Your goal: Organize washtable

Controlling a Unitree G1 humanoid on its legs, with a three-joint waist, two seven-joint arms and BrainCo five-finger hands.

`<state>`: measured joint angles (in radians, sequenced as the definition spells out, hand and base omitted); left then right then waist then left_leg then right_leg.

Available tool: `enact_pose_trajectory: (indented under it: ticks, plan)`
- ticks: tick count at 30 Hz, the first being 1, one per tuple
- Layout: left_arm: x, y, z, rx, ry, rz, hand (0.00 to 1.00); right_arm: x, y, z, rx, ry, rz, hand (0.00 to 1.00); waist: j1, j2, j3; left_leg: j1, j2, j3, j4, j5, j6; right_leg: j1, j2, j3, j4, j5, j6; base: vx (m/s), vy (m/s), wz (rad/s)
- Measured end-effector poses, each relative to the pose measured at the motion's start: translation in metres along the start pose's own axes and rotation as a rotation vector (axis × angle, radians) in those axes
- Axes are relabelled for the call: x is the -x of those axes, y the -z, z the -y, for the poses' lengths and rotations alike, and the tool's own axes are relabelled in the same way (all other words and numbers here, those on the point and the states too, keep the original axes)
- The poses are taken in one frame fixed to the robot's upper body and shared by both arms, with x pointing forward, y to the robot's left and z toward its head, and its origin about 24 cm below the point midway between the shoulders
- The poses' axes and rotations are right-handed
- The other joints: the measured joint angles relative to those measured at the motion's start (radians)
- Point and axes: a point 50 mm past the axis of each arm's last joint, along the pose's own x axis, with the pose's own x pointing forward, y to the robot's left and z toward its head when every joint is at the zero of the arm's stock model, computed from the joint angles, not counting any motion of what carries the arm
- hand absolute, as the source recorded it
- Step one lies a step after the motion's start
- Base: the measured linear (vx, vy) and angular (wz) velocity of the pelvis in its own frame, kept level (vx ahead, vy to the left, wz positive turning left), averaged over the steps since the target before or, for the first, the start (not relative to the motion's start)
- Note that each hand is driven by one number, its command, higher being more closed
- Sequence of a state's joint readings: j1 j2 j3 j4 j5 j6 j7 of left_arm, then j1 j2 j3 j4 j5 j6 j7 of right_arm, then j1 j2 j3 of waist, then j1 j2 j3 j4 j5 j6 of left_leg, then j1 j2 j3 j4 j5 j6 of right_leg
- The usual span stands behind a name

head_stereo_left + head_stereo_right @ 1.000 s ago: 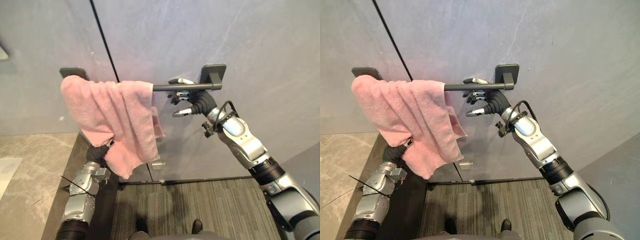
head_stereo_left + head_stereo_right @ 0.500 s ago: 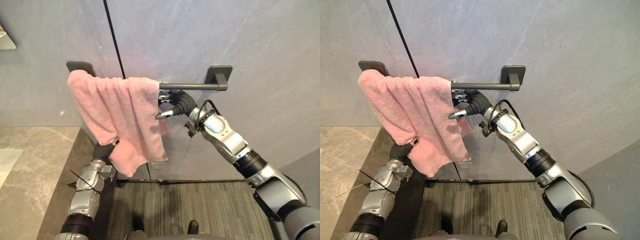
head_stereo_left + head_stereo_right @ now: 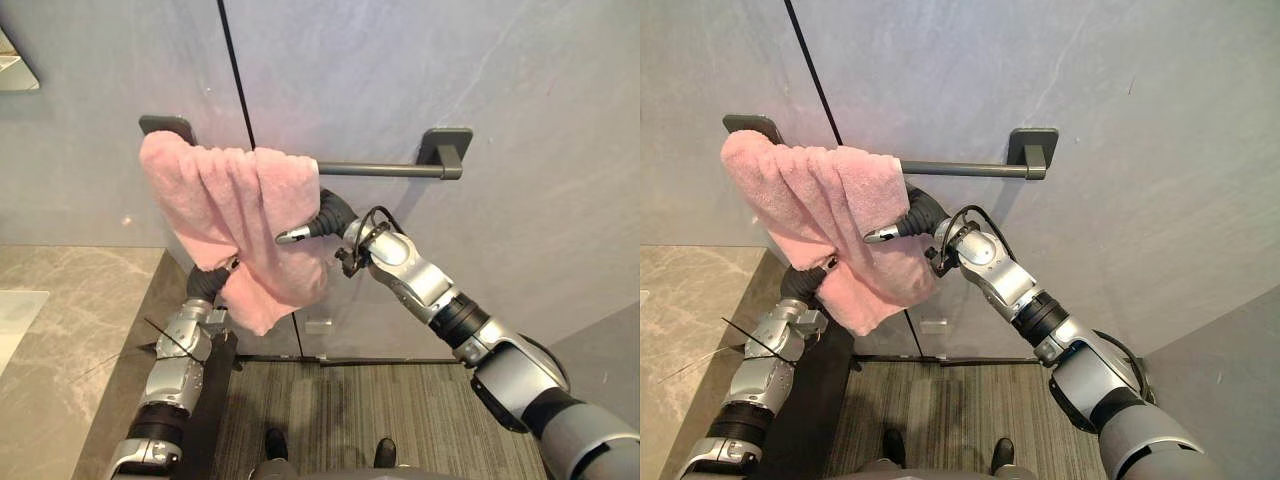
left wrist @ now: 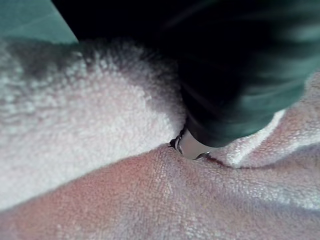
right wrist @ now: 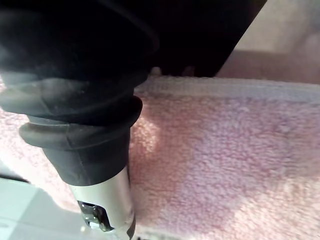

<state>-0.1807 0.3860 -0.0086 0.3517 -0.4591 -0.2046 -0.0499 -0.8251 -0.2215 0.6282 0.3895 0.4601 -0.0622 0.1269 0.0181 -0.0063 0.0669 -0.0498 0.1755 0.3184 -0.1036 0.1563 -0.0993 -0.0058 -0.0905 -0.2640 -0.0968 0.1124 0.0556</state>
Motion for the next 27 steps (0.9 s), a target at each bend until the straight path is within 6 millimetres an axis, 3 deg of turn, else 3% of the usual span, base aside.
enact_pose_trajectory:
  ticks: [8, 11, 16, 20, 22, 27]
  plan:
    - [-0.004, -0.005, 0.001, 0.001, -0.005, 0.018, 1.00, 0.000, 0.002, -0.001, -0.001, 0.003, -0.006, 1.00, -0.001, -0.001, 0.001, -0.008, 0.000, -0.005, 0.000, 0.001, 0.001, -0.004, 0.000, -0.005, 0.000, 0.000, 0.000, 0.00, -0.001, 0.01]
    - [-0.004, -0.009, -0.004, -0.003, -0.023, 0.033, 1.00, 0.009, 0.000, 0.006, -0.034, 0.058, 0.025, 1.00, 0.000, -0.006, 0.003, -0.009, -0.001, -0.009, 0.000, 0.001, 0.001, -0.002, 0.000, -0.010, 0.000, -0.001, 0.001, 0.01, 0.000, 0.04]
    - [-0.004, -0.047, -0.034, -0.032, -0.087, 0.169, 1.00, 0.043, -0.004, 0.031, -0.077, 0.193, 0.099, 1.00, -0.001, -0.019, 0.012, -0.009, -0.003, -0.009, 0.000, 0.001, 0.002, -0.001, -0.003, -0.010, 0.000, -0.004, 0.006, 0.00, 0.000, 0.01]
    - [-0.003, -0.062, -0.023, -0.036, -0.035, 0.242, 1.00, 0.055, -0.011, 0.044, -0.074, 0.255, 0.140, 1.00, -0.003, -0.018, 0.012, -0.007, -0.006, -0.006, 0.000, 0.004, 0.005, -0.001, -0.006, -0.010, 0.002, -0.004, 0.008, 0.00, 0.000, 0.00]
    - [0.007, -0.074, -0.012, -0.050, 0.018, 0.310, 1.00, 0.072, -0.019, 0.059, -0.074, 0.335, 0.186, 1.00, -0.006, -0.016, 0.013, 0.001, -0.012, 0.000, 0.000, 0.005, 0.007, 0.001, -0.009, -0.005, 0.005, -0.003, 0.011, 0.00, 0.000, -0.05]
    - [0.012, -0.081, 0.006, -0.022, 0.068, 0.372, 1.00, 0.086, -0.019, 0.075, -0.086, 0.396, 0.190, 1.00, -0.019, -0.003, 0.022, 0.013, -0.022, 0.016, 0.000, 0.002, 0.003, 0.001, -0.018, 0.013, 0.006, 0.000, 0.015, 0.00, 0.004, -0.09]
